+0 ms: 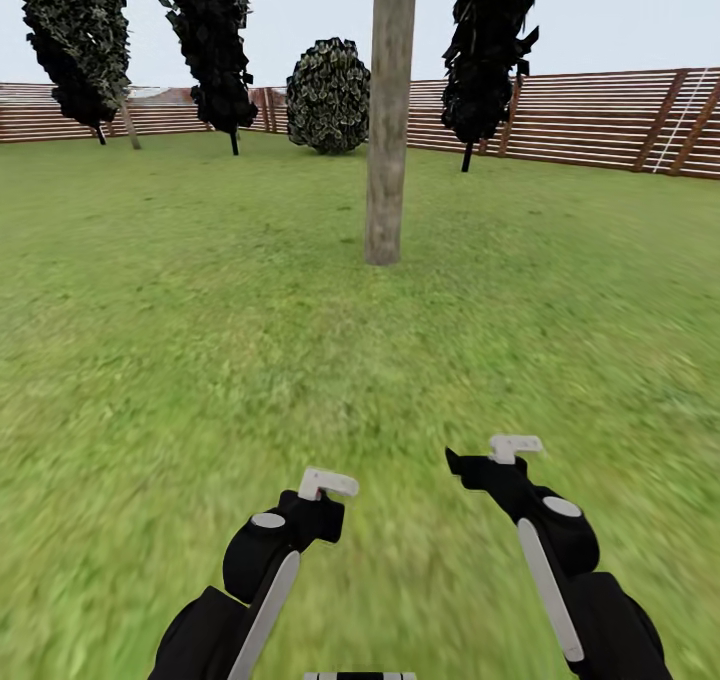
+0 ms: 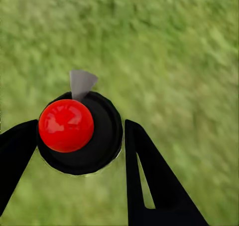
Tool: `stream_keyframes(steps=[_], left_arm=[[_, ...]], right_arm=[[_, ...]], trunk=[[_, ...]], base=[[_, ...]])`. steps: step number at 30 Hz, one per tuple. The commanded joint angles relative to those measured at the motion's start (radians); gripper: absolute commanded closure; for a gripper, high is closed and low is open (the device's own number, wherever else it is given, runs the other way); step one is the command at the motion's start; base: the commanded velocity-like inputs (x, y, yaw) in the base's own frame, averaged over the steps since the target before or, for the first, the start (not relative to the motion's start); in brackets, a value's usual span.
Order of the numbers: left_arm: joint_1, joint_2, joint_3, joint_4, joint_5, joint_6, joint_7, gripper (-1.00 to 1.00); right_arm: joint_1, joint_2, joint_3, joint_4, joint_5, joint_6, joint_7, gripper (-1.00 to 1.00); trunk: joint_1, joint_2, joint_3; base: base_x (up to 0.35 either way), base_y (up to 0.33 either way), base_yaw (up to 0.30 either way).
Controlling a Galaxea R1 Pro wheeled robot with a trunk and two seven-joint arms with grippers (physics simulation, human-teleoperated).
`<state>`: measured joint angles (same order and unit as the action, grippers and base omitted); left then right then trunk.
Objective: In the garden, pick up the pesticide atomizer on the floor and spray pesticide onto both trees until each tree trunk is fully covered.
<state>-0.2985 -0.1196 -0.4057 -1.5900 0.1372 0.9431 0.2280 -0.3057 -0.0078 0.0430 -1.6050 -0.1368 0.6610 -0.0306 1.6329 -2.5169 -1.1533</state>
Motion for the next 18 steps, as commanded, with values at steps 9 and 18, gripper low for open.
stream_keyframes(steps=[9,18], left_arm=[[-0.001,0.001,-0.001,-0.001,0.01,-0.012,0.009,1.0],[-0.001,0.001,-0.001,-0.001,0.01,-0.017,0.009,1.0]], right_arm=[[-0.001,-0.001,-0.009,-0.001,-0.007,0.015,0.02,-1.0],[-0.004,0.0,-0.005,-0.001,-0.006,0.034,0.043,-1.0]], trunk=[[0.0,0.0,-0.001],[0.0,0.0,-0.001]], base=[[0.335,0.0,0.0],[0.335,0.0,0.0]])
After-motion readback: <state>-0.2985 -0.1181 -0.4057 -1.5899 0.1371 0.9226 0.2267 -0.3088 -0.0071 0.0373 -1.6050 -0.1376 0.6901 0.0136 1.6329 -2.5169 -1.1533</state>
